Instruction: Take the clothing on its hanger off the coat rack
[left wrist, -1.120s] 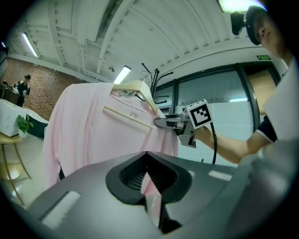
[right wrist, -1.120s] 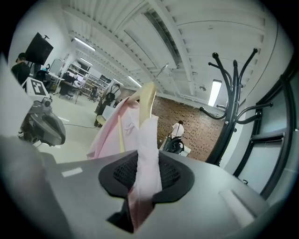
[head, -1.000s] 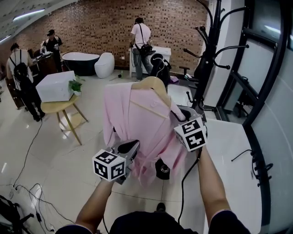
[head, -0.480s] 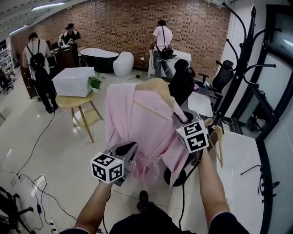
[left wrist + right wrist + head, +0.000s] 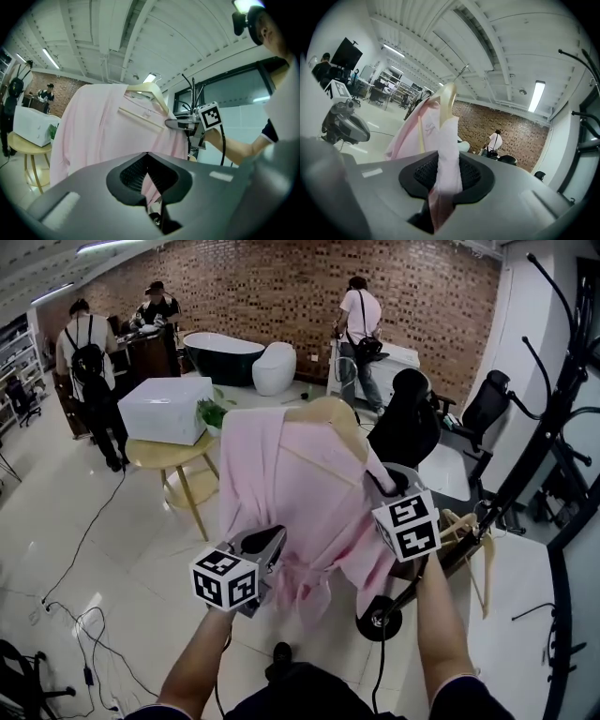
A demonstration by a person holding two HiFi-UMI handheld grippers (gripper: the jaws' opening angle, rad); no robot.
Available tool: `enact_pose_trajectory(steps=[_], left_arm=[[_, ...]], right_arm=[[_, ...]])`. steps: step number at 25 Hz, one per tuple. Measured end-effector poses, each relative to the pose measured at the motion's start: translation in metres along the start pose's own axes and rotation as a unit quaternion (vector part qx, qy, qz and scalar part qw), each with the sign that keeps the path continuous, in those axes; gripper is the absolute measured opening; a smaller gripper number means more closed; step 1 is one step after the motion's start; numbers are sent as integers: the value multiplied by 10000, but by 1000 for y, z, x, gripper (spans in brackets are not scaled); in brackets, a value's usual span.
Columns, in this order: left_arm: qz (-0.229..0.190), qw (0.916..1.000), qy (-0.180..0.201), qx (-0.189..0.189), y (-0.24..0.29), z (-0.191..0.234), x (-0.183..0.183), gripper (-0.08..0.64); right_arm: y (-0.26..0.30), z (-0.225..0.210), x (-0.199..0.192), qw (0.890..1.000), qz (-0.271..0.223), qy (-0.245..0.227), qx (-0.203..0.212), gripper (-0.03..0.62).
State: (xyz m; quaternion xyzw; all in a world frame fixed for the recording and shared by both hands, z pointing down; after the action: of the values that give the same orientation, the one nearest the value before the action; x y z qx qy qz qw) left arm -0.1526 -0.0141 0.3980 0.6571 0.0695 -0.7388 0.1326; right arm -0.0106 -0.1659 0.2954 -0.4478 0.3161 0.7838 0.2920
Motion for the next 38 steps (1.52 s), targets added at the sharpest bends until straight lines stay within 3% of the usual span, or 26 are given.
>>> enact_pose_trajectory(steps=[14, 22, 31, 38], left_arm=[[-11, 10000, -6, -45, 70, 132, 33, 12], [23, 9993, -38, -358, 122, 216, 42, 12], [230, 9928, -14, -1179, 198, 310, 64, 12], [457, 9804, 92, -1916, 246, 352, 76, 12]], right_arm=[[137, -22, 31, 9997, -37, 160, -158, 78], [221, -41, 46, 9986, 82, 223, -475, 78], [303, -72, 55, 9904, 487, 439, -1220, 80], [338, -99, 60, 9760, 783, 667, -1921, 80]])
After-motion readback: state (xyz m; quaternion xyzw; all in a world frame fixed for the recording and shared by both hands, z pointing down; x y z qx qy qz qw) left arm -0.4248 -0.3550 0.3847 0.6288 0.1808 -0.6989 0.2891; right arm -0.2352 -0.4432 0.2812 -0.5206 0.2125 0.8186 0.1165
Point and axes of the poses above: the fingertips, and each gripper's own axes: y forward along the fingers, z to its left, x out of its top, the point moved 4 cm from there along -y, backward along the fingers, and after that the axes turned 6 degrees about y, right-handed, at the moved point
